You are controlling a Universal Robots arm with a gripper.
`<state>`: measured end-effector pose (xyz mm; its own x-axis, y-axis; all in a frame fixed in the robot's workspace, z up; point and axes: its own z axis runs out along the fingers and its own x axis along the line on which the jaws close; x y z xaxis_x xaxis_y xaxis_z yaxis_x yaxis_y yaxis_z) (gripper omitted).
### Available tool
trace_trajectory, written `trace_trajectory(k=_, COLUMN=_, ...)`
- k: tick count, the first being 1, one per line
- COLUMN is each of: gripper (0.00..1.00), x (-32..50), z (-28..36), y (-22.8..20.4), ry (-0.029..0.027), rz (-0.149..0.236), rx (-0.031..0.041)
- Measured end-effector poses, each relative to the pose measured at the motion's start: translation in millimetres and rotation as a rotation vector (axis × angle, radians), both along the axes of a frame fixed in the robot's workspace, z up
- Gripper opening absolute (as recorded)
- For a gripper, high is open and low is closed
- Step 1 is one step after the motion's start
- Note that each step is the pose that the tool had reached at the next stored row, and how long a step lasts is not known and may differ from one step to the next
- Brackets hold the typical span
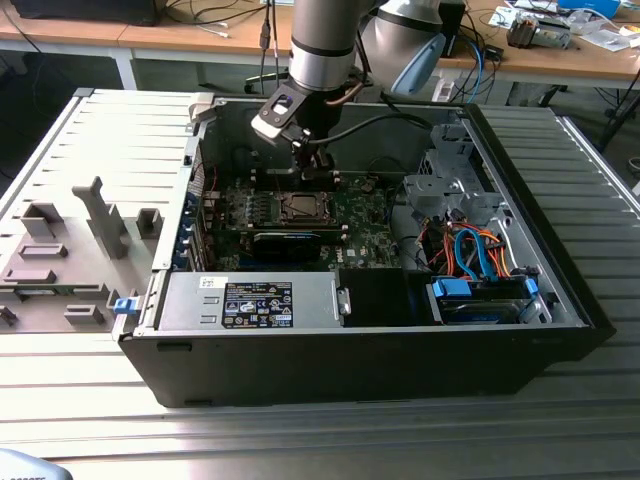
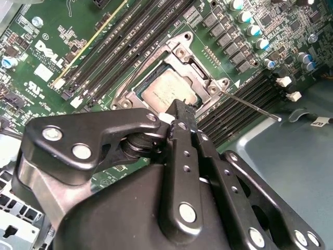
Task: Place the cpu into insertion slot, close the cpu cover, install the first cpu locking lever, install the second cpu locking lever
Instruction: 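Install the first cpu locking lever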
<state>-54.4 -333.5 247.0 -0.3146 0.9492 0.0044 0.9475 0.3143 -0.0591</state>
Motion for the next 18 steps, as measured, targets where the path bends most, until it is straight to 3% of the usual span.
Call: trace_trajectory(k=18, gripper=0.11, x=0.0, z=0.0, y=0.0, ry=0.0000, rz=0.057, rx=0.0000)
